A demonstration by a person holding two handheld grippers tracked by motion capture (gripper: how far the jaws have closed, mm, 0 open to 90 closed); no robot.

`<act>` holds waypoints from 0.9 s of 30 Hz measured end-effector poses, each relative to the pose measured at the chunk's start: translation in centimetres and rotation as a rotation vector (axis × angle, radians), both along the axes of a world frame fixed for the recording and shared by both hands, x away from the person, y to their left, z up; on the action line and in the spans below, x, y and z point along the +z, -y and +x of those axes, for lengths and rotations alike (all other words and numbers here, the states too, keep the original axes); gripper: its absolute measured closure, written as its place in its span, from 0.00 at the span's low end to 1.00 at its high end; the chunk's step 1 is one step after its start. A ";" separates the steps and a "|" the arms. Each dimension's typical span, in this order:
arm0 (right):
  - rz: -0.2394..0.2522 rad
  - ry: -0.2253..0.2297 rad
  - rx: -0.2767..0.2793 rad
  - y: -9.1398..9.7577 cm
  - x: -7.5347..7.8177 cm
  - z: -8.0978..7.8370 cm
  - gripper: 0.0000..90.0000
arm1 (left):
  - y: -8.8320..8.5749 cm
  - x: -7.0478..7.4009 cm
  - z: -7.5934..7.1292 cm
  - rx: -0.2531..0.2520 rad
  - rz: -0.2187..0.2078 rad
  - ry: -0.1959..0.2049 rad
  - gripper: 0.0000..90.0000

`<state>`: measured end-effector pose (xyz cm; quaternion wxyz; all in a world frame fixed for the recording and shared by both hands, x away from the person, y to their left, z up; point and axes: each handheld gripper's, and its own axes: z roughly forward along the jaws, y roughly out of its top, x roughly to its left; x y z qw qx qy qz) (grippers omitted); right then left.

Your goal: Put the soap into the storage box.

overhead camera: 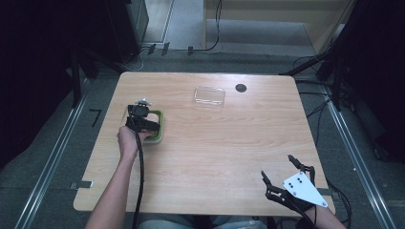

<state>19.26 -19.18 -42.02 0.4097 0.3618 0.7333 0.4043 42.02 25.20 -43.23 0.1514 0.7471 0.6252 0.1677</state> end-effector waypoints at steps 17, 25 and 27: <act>-0.001 0.001 0.000 0.0 0.0 0.0 0.15 | -0.1 -0.8 0.3 0.010 0.010 -0.006 0.37; -0.002 0.002 -0.001 0.0 0.0 0.0 0.15 | -0.1 -0.8 0.4 0.013 0.009 -0.011 0.37; -0.001 0.003 -0.002 0.0 0.0 -0.1 0.15 | -0.1 -0.7 0.3 0.017 0.015 -0.014 0.37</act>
